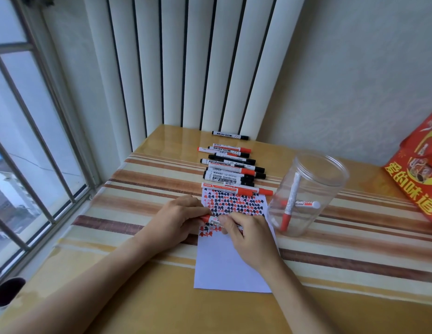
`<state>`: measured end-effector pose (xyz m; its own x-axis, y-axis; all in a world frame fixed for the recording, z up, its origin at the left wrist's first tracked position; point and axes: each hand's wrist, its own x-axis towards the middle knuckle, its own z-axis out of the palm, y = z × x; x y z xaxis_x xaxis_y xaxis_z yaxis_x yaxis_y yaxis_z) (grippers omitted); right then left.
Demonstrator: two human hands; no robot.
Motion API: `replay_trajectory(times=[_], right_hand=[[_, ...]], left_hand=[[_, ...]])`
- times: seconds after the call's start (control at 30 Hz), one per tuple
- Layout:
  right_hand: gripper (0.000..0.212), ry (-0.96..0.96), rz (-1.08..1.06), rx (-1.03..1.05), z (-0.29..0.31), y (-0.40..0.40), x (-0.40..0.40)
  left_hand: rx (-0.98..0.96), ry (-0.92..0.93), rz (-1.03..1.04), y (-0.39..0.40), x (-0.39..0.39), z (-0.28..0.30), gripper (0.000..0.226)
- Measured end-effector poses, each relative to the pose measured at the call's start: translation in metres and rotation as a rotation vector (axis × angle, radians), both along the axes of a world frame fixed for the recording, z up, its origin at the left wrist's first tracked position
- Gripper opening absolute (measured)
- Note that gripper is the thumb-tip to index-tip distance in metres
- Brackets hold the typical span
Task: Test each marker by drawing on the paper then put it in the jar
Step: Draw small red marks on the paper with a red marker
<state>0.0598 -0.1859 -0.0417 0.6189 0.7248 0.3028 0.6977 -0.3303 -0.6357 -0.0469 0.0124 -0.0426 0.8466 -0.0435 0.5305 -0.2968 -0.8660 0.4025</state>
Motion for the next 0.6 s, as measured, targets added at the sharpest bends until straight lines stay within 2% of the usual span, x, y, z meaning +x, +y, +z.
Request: replay_trajectory(times=[0.17,0.23,0.3,0.4,0.47,0.6], right_hand=[[0.038,0.081,-0.008,0.028,-0.002,0.000,0.002],[0.018,0.072,-0.023,0.142,0.005,0.001,0.001],[0.003,0.147,-0.036,0.288,0.016,0.002,0.001],[0.007,0.300,0.017,0.462,0.032,0.003,-0.002],[0.008,0.245,-0.017,0.511,0.041,0.001,-0.004],[0.017,-0.076,-0.174,0.552,0.069,-0.011,0.001]], left_hand=[[0.007,0.002,0.006,-0.001,0.003,-0.005,0.025],[-0.007,-0.007,0.050,-0.002,0.005,-0.005,0.025],[-0.015,-0.033,0.101,-0.001,0.006,-0.005,0.027],[-0.032,0.008,0.141,0.002,0.007,-0.007,0.038],[-0.025,0.102,0.192,0.005,0.008,-0.014,0.048],[0.155,0.294,0.259,0.005,0.014,-0.025,0.060]])
